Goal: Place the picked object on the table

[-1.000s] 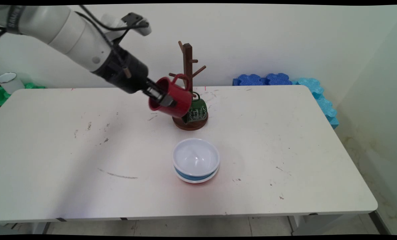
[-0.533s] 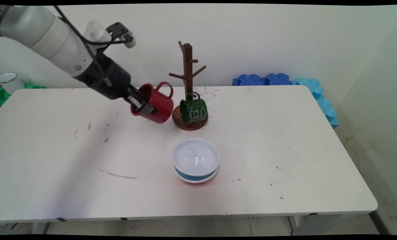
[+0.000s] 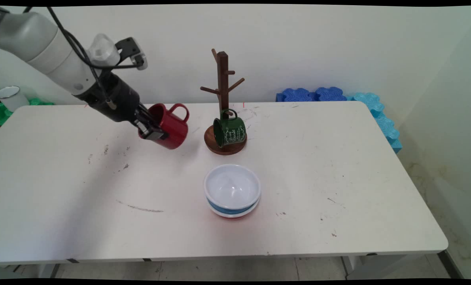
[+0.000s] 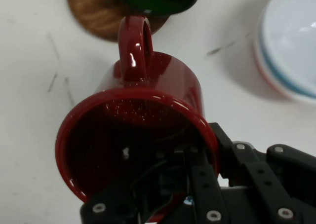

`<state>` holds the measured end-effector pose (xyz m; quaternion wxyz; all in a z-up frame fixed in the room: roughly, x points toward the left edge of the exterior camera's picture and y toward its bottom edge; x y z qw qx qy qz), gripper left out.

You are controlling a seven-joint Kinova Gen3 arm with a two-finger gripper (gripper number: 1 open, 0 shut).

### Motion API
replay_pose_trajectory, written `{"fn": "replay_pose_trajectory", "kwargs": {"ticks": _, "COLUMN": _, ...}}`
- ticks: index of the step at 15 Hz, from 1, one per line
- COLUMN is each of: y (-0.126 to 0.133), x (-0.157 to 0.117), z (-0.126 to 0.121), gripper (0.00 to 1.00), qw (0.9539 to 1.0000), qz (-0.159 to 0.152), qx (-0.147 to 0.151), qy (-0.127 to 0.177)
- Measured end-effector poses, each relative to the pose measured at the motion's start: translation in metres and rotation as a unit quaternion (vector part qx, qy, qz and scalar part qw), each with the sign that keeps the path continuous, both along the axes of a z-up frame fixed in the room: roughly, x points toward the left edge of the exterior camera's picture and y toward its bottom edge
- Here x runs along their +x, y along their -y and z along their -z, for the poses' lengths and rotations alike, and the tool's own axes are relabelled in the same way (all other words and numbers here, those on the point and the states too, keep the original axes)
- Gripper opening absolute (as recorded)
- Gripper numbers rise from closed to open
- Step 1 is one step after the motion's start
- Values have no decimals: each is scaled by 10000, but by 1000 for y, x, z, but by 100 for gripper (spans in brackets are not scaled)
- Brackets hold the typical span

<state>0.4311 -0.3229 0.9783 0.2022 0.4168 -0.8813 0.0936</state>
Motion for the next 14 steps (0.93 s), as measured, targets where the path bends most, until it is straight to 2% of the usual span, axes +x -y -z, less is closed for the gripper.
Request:
{"fn": "replay_pose_trajectory", "kwargs": {"ticks": 6, "y": 18, "x": 24, "z": 24, "gripper": 0, "qw": 9982, "qz": 406, "qx": -35, "qy": 442}}
{"fn": "replay_pose_trajectory", "kwargs": {"ticks": 14, "y": 52, "x": 43, "z": 54, "gripper": 0, "qw": 9906, "qz": 1057, "qx": -96, "qy": 865}}
